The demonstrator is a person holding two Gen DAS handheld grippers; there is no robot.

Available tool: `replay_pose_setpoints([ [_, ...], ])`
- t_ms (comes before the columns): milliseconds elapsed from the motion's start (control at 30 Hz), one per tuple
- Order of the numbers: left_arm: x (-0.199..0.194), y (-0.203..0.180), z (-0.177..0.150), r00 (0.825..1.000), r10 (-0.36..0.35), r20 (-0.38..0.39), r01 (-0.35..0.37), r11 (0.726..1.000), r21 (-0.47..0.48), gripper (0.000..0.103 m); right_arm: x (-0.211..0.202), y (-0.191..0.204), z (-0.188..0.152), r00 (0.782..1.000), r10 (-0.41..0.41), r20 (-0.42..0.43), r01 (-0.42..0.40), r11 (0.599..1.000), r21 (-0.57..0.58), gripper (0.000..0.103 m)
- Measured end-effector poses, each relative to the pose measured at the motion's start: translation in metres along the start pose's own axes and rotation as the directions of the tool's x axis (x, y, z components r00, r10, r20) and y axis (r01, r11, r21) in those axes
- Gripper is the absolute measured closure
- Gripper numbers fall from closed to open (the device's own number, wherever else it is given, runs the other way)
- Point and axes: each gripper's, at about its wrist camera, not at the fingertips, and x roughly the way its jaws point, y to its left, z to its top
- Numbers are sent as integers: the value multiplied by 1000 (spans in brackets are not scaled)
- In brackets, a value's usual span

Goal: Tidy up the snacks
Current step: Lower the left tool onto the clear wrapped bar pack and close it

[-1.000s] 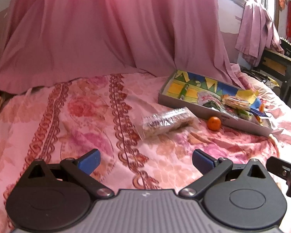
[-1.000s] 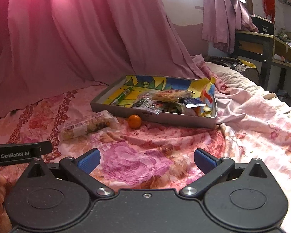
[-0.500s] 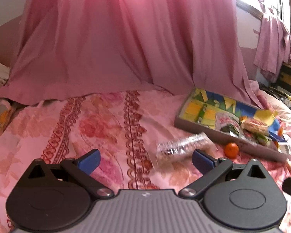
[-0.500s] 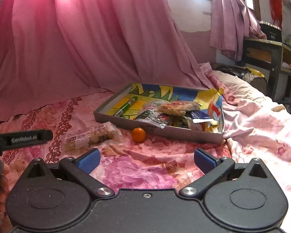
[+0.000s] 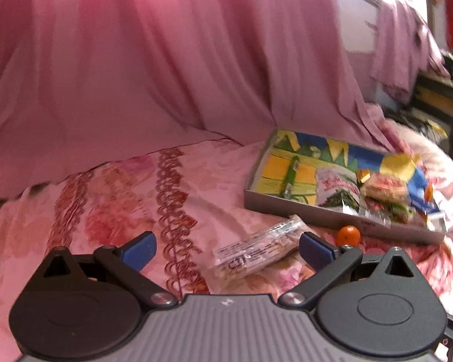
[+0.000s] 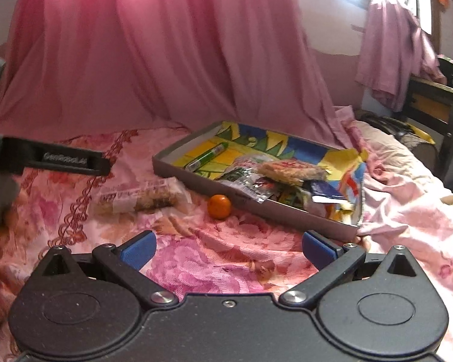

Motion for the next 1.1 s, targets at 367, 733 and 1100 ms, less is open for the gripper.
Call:
replay_pose_setpoints([
  [367,39,-6,-10,998,-3,-55,6,998,59,0,31,-10,-3,1000,19,-11,-19,998,57,1],
  [733,60,-12,-10,998,-15,-54,25,982,186,0,75,-10,-3,998,63,-14,-62,996,71,1],
  [1100,74,-43,-20,997,-29,-70,58,885,462,0,105,-38,0,997,63,-33,-56,981,188,4],
])
